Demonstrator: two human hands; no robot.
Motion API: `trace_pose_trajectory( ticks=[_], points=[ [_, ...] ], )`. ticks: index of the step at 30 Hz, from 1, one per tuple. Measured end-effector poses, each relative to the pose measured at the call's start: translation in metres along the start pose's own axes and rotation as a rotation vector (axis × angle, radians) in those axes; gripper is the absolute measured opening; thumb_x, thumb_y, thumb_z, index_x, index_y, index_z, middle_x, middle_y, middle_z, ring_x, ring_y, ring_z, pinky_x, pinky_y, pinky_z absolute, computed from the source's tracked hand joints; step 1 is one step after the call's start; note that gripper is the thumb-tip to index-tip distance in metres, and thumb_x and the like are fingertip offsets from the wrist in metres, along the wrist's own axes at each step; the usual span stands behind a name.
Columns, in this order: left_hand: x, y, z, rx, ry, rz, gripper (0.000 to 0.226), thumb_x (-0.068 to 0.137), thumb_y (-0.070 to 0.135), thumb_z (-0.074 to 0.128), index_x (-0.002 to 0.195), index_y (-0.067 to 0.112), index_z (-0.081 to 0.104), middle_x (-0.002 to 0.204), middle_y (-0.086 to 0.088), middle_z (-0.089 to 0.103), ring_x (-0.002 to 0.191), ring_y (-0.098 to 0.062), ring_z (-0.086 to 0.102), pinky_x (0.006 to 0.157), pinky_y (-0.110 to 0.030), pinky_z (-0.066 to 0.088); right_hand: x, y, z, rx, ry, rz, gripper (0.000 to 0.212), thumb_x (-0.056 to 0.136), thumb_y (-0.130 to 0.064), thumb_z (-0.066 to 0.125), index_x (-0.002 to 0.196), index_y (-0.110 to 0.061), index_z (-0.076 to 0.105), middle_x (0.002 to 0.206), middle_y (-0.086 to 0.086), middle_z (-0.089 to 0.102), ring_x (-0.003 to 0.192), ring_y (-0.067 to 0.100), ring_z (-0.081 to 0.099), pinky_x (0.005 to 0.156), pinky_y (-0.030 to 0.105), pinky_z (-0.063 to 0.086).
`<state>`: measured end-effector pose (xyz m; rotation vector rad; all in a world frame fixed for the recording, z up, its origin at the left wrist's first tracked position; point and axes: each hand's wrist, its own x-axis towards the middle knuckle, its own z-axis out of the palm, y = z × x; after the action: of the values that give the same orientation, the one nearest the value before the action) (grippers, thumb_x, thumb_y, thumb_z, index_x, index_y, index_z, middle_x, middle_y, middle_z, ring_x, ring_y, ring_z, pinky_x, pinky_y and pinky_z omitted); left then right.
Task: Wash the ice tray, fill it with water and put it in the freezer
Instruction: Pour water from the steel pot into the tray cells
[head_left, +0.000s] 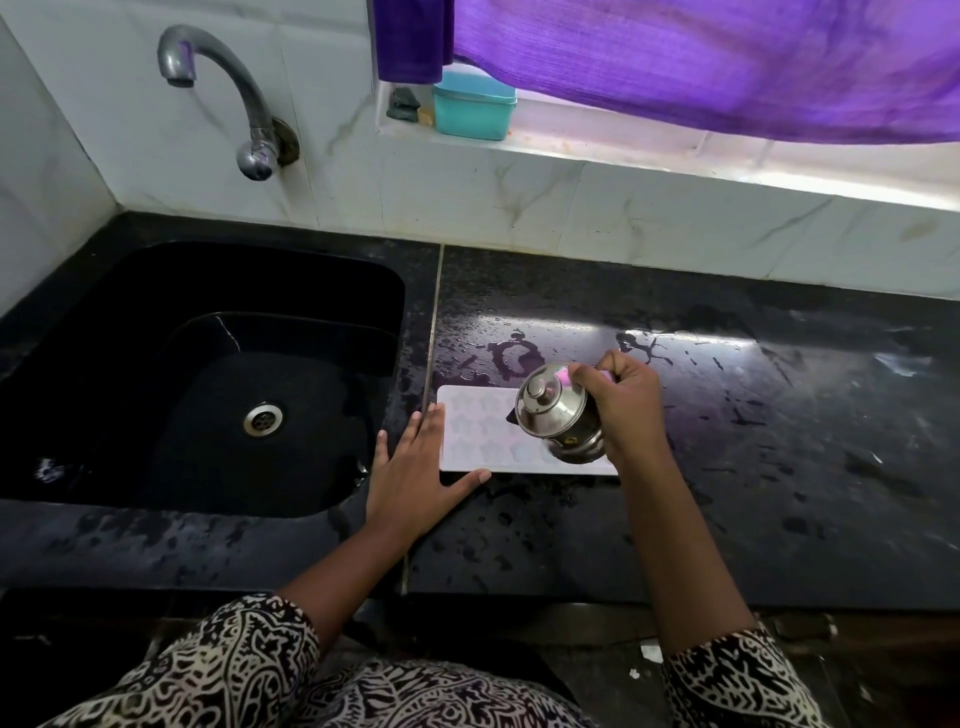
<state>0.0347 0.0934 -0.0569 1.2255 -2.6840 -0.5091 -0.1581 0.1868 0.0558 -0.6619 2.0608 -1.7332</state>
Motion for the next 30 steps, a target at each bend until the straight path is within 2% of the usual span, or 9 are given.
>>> trace_pose_trajectory(
  ticks=[6,13,18,24,30],
  points=[
    [-0.0001,0.0004,-0.0001,0.003,-0.006,-0.004,0.106,0.074,0.087,0.021,0.156,0.022,-0.001,0.163,0.007,0.009,0.15,-0.01,0.002,0.118,-0.047,0.0,0.0021,0.0028,-0.0027,0.131,0.029,0.098,0.038,0.076,-0.004,0.069,0.055,-0.019,0.041,0.057,0.004,0.043,0.062,0.02,0.042,0.061,0.032,0.04],
    [0.0004,-0.0001,0.0009,0.002,0.005,-0.001,0.105,0.076,0.086,0.024,0.156,0.021,0.001,0.163,0.006,0.01,0.15,-0.011,0.004,0.118,-0.048,0.0,0.0001,0.0005,-0.0016,0.029,0.031,0.037,0.04,0.076,-0.005,0.068,0.053,-0.02,0.039,0.057,0.002,0.043,0.059,0.017,0.043,0.058,0.03,0.041],
    [-0.0001,-0.0003,-0.0001,-0.008,0.012,-0.001,0.105,0.076,0.086,0.025,0.156,0.021,0.002,0.163,0.006,0.01,0.15,-0.011,0.004,0.119,-0.048,0.001,-0.0028,-0.0011,0.002,-0.068,0.012,-0.05,0.036,0.075,-0.005,0.07,0.057,-0.013,0.041,0.057,0.005,0.039,0.057,0.016,0.038,0.056,0.027,0.035],
    [0.0008,0.0001,-0.0008,-0.017,0.004,-0.003,0.105,0.076,0.085,0.025,0.156,0.021,0.002,0.163,0.006,0.01,0.15,-0.011,0.004,0.119,-0.047,0.0,-0.003,-0.0007,0.0032,-0.093,0.005,-0.074,0.038,0.074,-0.005,0.071,0.055,-0.014,0.04,0.054,0.001,0.036,0.054,0.014,0.035,0.056,0.026,0.032],
    [-0.001,0.0013,0.0008,-0.008,0.002,-0.003,0.108,0.072,0.088,0.019,0.156,0.021,0.003,0.163,0.006,0.011,0.15,-0.011,0.005,0.119,-0.047,0.001,-0.0009,-0.0015,-0.0028,0.026,0.028,0.014,0.04,0.074,-0.005,0.07,0.054,-0.02,0.038,0.06,0.007,0.04,0.062,0.019,0.039,0.06,0.033,0.038]
  ],
)
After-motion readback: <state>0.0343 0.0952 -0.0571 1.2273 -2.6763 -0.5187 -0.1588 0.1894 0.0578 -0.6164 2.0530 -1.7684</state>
